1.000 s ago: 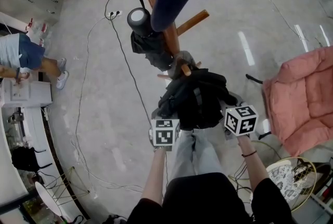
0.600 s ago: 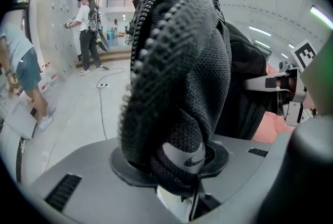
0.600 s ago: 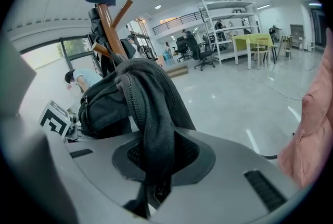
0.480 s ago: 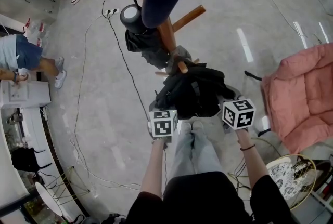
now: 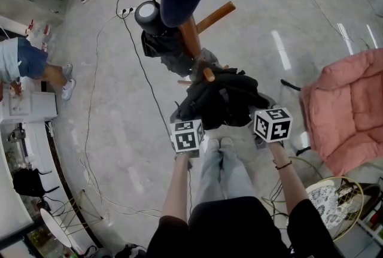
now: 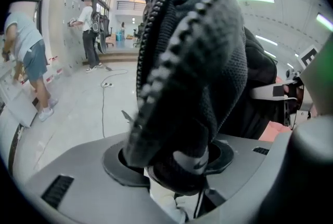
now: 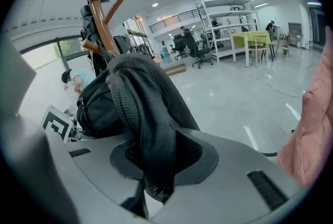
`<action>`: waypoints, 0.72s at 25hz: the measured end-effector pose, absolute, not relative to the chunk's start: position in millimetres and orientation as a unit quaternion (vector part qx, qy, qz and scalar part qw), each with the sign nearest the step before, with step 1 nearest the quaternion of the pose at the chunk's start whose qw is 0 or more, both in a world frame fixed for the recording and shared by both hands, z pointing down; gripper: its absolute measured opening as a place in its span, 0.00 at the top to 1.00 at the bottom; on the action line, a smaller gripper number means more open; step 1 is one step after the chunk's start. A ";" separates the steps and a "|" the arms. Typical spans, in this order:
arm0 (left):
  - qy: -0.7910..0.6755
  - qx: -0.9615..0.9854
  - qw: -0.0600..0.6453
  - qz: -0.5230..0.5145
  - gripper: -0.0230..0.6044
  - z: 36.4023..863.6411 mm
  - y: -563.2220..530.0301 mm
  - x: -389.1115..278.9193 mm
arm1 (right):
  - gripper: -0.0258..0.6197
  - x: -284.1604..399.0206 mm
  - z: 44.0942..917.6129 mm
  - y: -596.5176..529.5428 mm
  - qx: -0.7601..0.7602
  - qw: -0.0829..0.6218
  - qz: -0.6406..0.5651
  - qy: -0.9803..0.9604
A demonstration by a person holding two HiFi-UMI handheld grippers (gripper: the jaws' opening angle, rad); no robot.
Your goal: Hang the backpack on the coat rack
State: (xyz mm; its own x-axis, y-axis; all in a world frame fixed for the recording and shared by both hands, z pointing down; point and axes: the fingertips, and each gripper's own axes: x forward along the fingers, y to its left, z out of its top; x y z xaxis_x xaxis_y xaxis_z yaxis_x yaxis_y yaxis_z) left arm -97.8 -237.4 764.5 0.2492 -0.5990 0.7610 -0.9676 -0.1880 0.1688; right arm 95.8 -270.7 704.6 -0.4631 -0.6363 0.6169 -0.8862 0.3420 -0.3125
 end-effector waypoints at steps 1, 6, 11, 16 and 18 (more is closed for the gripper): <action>-0.548 0.715 0.339 0.273 0.59 766.0 -236.9 -98.3 | 0.85 95.3 705.6 -270.7 0.478 0.196 0.323 -0.793; -0.554 0.693 0.378 0.264 0.50 774.4 -228.6 -100.9 | 0.71 92.8 709.1 -269.9 0.469 0.181 0.356 -0.788; -0.566 0.686 0.374 0.264 0.47 771.0 -222.9 -106.9 | 0.65 90.1 707.7 -264.4 0.461 0.185 0.352 -0.793; -0.583 0.679 0.359 0.262 0.46 755.8 -215.9 -120.3 | 0.63 89.5 693.2 -251.1 0.460 0.182 0.326 -0.805; -0.594 0.676 0.355 0.253 0.46 745.8 -213.1 -126.1 | 0.63 89.2 685.9 -246.7 0.460 0.178 0.323 -0.808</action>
State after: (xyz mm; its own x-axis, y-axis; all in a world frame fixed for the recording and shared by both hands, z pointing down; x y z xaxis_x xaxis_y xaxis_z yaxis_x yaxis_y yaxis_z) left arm -126.1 -213.1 745.8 0.1670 -0.6237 0.7636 -0.9827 -0.0422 0.1804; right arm 89.2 -246.7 685.9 -0.5143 -0.6277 0.5843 -0.8575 0.3690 -0.3584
